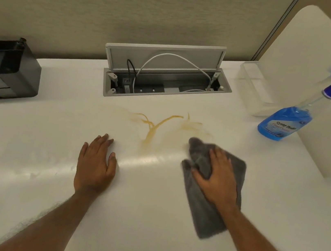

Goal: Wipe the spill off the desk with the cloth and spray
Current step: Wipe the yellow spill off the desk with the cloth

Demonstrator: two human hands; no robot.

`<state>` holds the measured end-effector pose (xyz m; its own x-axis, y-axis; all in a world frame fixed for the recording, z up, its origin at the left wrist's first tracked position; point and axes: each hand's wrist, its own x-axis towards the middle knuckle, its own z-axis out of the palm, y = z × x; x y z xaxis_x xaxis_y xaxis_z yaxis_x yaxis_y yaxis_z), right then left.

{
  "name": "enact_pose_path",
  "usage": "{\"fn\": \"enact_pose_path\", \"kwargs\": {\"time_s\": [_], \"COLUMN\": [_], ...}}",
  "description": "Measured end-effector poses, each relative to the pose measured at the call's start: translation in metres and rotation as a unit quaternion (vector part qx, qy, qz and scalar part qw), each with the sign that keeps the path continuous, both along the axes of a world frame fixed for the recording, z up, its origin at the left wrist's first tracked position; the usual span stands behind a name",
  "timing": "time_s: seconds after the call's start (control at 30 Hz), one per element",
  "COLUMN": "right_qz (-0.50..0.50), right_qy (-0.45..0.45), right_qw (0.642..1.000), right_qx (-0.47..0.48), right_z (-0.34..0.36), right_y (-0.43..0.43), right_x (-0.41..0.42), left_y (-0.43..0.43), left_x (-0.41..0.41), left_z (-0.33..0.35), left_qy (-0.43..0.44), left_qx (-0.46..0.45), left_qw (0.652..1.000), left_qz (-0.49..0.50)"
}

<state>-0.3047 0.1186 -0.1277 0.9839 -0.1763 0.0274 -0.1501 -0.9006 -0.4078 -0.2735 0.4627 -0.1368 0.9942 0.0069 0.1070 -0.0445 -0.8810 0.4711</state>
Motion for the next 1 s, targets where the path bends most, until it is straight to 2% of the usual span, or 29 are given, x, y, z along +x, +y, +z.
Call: {"fn": "enact_pose_path", "kwargs": {"time_s": [0.1, 0.3, 0.4, 0.47, 0.57, 0.63, 0.73, 0.87, 1.0], "right_qz": [-0.005, 0.070, 0.164, 0.234, 0.297, 0.289, 0.210, 0.112, 0.110], "right_qy": [0.018, 0.033, 0.011, -0.009, -0.015, -0.015, -0.032, 0.003, 0.053], "right_qw": [0.998, 0.996, 0.986, 0.972, 0.955, 0.957, 0.977, 0.993, 0.990], "right_qx": [-0.066, -0.041, -0.013, 0.017, 0.007, 0.016, 0.022, -0.048, -0.077], "right_z": [0.000, 0.010, 0.010, 0.007, 0.001, -0.005, -0.005, -0.006, -0.007], "right_y": [-0.009, 0.046, 0.096, 0.112, 0.105, 0.078, 0.031, 0.012, 0.043], "right_x": [0.069, 0.169, 0.160, 0.127, 0.064, 0.033, 0.023, 0.075, 0.137], "left_y": [0.000, -0.001, 0.000, 0.000, 0.000, 0.000, 0.000, 0.000, 0.000], "left_x": [0.000, 0.001, 0.002, 0.003, 0.002, 0.002, 0.001, 0.001, 0.002], "left_z": [0.000, -0.002, -0.002, -0.002, 0.000, 0.000, 0.001, -0.001, -0.001], "left_qy": [-0.004, -0.009, -0.013, -0.011, -0.007, -0.006, -0.002, -0.001, 0.002], "left_qx": [0.001, 0.001, -0.001, -0.002, 0.000, 0.002, 0.001, 0.006, 0.008], "left_qw": [1.000, 1.000, 1.000, 1.000, 1.000, 1.000, 1.000, 1.000, 1.000], "left_qz": [0.000, 0.002, 0.001, 0.000, -0.001, -0.001, 0.000, 0.001, 0.001]}}
